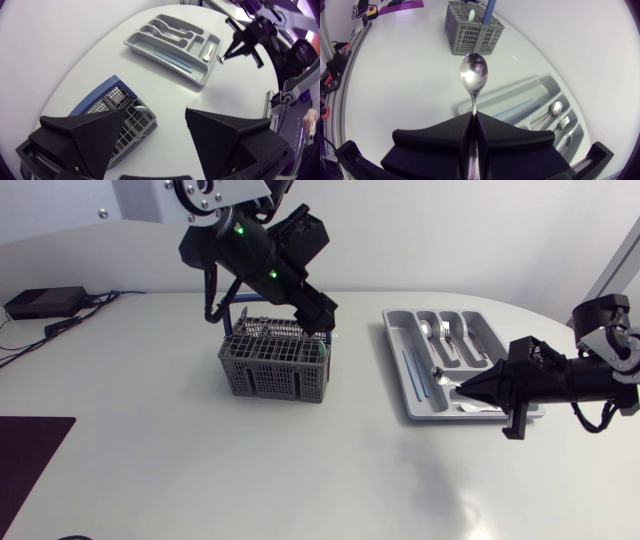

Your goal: Unload the cutlery basket into the drawer organizer.

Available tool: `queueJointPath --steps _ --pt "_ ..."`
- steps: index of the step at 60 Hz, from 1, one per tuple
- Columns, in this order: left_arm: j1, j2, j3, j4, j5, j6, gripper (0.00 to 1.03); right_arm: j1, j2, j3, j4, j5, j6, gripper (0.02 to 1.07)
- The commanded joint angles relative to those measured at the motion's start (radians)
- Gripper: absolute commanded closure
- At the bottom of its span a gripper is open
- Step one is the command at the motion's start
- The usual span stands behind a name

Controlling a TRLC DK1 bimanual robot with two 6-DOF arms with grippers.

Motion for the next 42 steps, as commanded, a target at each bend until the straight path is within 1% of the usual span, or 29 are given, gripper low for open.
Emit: queueJointPath --steps 1,7,12,13,21,24,32,37,42 --pt "0.011 0.028 -0.034 0.015 -0.021 0.178 0.2 -0.064 0.113 0.094 -0.058 -0.012 -0.145 1.01" --pt "0.019 0.032 -0.051 0.044 -0.037 0.27 0.2 -0.11 0.237 0.186 -0.132 0.002 -0.254 1.01" --pt "0.024 0.035 -0.066 0.058 -0.044 0.336 0.19 -0.133 0.322 0.248 -0.156 0.029 -0.311 1.01" --pt "0.025 0.035 -0.069 0.058 -0.044 0.359 0.17 -0.14 0.336 0.258 -0.158 0.037 -0.322 1.01" --pt "0.027 0.034 -0.108 0.067 -0.042 0.479 0.14 -0.156 0.425 0.321 -0.156 0.084 -0.371 1.01" --pt "0.027 0.031 -0.14 0.093 -0.042 0.542 0.14 -0.16 0.449 0.34 -0.158 0.101 -0.377 1.01" --pt "0.024 0.028 -0.2 0.176 -0.042 0.652 0.11 -0.153 0.492 0.352 -0.147 0.164 -0.414 1.01" --pt "0.024 0.029 -0.212 0.21 -0.042 0.698 0.11 -0.142 0.507 0.352 -0.137 0.198 -0.423 1.01" --pt "0.024 0.029 -0.234 0.265 -0.044 0.734 0.11 -0.131 0.517 0.338 -0.101 0.235 -0.426 1.01"
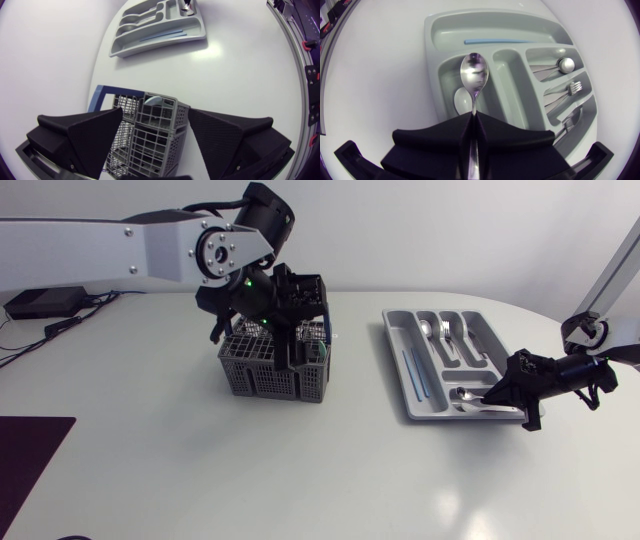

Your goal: Unload the cutlery basket into the drawer organizer.

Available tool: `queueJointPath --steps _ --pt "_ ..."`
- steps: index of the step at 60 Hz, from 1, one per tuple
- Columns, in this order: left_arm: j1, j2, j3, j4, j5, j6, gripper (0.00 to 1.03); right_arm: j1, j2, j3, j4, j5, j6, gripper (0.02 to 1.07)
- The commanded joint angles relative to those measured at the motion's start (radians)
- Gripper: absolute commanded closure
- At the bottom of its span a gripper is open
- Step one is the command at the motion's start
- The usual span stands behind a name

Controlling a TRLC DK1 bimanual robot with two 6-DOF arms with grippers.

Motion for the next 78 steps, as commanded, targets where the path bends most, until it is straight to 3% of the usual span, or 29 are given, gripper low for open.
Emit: queueJointPath --steps 1,5,7,11,14,18,23,38,49,59,71,78 --pt "0.004 0.02 -0.038 0.044 0.001 0.09 0.11 0.015 0.027 -0.005 0.027 0.026 -0.042 1.01" --pt "0.003 0.02 -0.065 0.092 -0.011 0.127 0.11 0.02 0.031 -0.007 0.031 0.043 -0.042 0.97" --pt "0.003 0.02 -0.078 0.117 -0.017 0.138 0.11 0.02 0.03 -0.01 0.031 0.047 -0.044 0.85" --pt "0.003 0.021 -0.093 0.133 -0.026 0.17 0.11 0.02 0.004 -0.022 0.03 0.047 -0.037 0.48" --pt "0.001 0.021 -0.104 0.147 -0.04 0.186 0.11 0.026 -0.027 -0.039 0.03 0.046 -0.022 0.31" --pt "0.001 0.021 -0.116 0.152 -0.043 0.205 0.11 0.034 -0.084 -0.063 0.03 0.035 0.009 0.17" --pt "-0.001 0.02 -0.133 0.164 -0.046 0.233 0.11 0.046 -0.171 -0.103 0.028 -0.005 0.042 0.09" --pt "-0.005 0.018 -0.171 0.225 -0.046 0.322 0.11 0.138 -0.332 -0.142 -0.073 -0.218 0.312 0.07" --pt "-0.004 0.027 -0.159 0.23 -0.046 0.388 0.11 0.232 -0.397 -0.22 0.01 -0.335 0.51 0.07" --pt "-0.007 0.036 -0.125 0.19 -0.046 0.439 0.11 0.321 -0.461 -0.292 0.171 -0.346 0.684 0.07" --pt "-0.008 0.081 -0.039 0.09 -0.048 0.505 0.12 0.42 -0.501 -0.33 0.247 -0.33 0.768 0.07" --pt "-0.01 0.112 0.028 0.031 -0.048 0.531 0.12 0.483 -0.527 -0.373 0.378 -0.283 0.895 0.07"
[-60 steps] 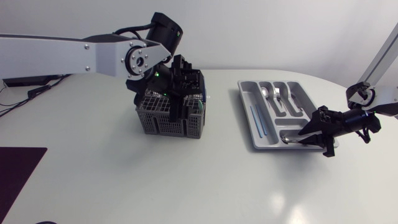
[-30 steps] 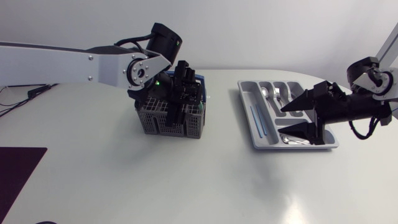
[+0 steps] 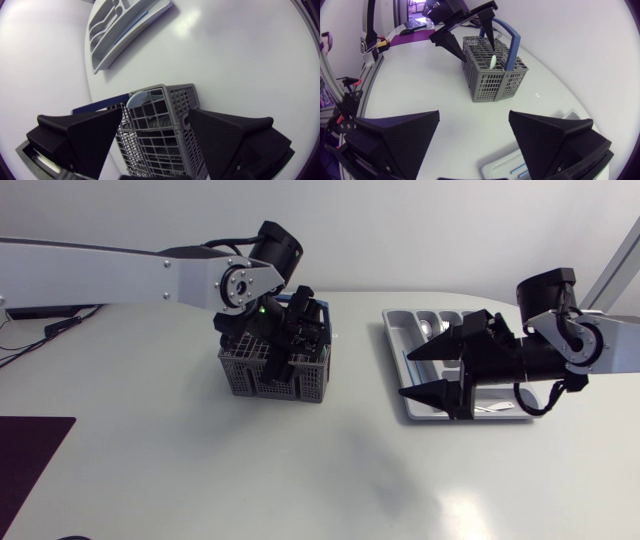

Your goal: Unload the cutlery basket into the drawer organizer.

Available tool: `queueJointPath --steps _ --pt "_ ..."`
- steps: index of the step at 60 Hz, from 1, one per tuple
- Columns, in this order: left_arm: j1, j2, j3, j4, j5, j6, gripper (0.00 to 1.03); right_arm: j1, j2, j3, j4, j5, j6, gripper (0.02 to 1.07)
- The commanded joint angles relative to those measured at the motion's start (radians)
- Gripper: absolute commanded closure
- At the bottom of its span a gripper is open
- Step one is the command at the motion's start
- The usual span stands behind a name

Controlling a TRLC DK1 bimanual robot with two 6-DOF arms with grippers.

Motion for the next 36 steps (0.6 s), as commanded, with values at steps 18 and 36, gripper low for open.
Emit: queueJointPath --steps 18,36 --pt "-0.007 0.091 0.196 -0.113 -0.006 0.124 0.18 0.135 -0.004 -0.082 0.254 0.119 0.297 0.07" --pt "-0.01 0.134 0.256 -0.159 -0.006 0.2 0.38 0.148 0.05 -0.074 0.281 0.119 0.297 0.07"
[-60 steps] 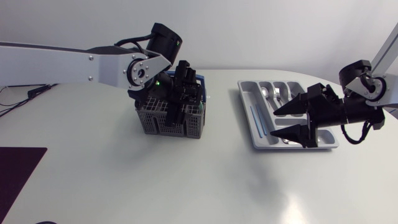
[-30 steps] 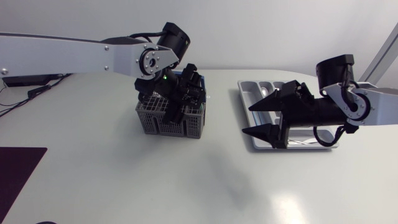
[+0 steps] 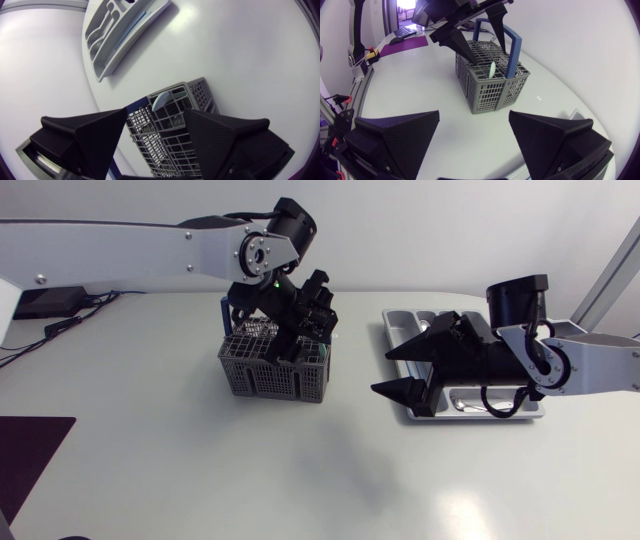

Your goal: Unload the cutlery basket into the drawer organizer.

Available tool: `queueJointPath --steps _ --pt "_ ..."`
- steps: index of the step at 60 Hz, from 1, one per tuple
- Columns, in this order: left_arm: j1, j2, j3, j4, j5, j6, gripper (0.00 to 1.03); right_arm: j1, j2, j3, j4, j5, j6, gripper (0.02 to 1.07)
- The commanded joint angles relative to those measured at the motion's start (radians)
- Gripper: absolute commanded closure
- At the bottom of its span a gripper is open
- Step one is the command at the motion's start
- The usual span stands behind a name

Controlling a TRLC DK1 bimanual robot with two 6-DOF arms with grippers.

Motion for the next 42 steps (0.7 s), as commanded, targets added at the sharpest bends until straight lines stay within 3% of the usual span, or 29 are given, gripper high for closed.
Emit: queueJointPath --steps 1,9,27,42 --pt "-0.008 0.033 0.036 -0.016 0.003 0.06 0.39 0.012 0.03 -0.011 0.017 0.003 0.028 0.07" --pt "-0.011 0.054 0.047 -0.016 0.003 0.082 0.4 0.031 0.042 -0.017 0.063 0.009 0.059 0.07" --pt "-0.006 0.08 0.07 -0.016 0.004 0.103 0.67 0.097 0.06 -0.031 0.142 0.067 0.117 0.07" --pt "-0.002 0.099 0.07 -0.016 0.004 0.12 0.7 0.108 0.076 -0.04 0.169 0.07 0.126 0.07"
